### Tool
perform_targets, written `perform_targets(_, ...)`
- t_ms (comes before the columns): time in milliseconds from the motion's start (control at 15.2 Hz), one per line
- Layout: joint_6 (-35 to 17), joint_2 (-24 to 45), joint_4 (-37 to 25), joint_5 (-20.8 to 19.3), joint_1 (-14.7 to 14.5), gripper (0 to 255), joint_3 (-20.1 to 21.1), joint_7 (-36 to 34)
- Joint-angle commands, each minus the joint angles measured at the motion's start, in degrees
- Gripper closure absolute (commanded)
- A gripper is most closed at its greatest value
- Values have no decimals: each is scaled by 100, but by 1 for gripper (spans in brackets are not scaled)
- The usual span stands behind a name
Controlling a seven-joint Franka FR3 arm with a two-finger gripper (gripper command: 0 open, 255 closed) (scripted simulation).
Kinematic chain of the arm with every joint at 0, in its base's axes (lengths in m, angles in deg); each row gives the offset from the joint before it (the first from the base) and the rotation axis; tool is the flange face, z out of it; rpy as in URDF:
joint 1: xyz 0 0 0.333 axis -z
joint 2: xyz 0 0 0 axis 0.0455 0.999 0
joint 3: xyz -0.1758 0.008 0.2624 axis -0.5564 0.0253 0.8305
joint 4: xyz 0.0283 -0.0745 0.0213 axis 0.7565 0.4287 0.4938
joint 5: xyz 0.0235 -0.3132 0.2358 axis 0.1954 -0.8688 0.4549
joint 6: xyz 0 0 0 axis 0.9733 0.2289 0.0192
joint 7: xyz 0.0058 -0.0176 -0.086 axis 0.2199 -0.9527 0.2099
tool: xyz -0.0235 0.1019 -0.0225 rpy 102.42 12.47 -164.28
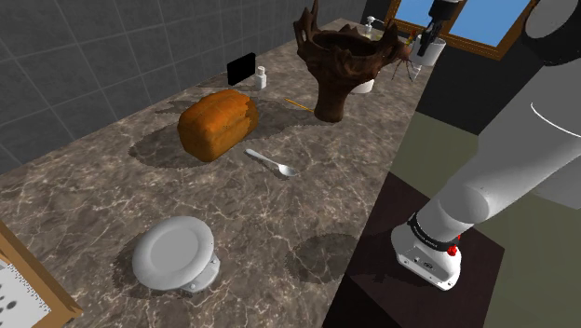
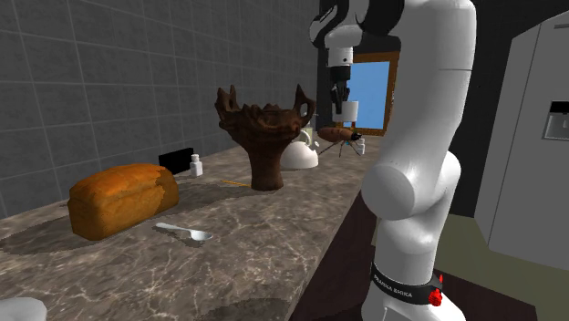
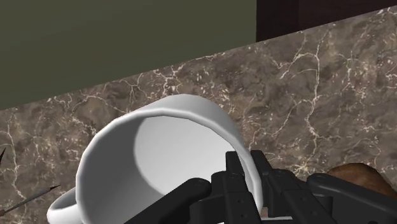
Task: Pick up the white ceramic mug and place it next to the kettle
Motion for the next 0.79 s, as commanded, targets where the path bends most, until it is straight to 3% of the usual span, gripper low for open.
perform_targets(0,131,566,-606,352,185,255,-205,437)
perform_targets(198,357,1415,-1508,911,607,255,-350,961)
perform_targets(396,727,2320,-2625,1482,1218,255,-355,1382)
perform_targets(528,1080,2979,-3576,1860,1740,255,-285,1576)
perform_targets(660,1630,3813,-4974,2277,2462,255,-125,1660)
perform_targets(726,1489,3733,-4750,2223,2389,255,-118,1668)
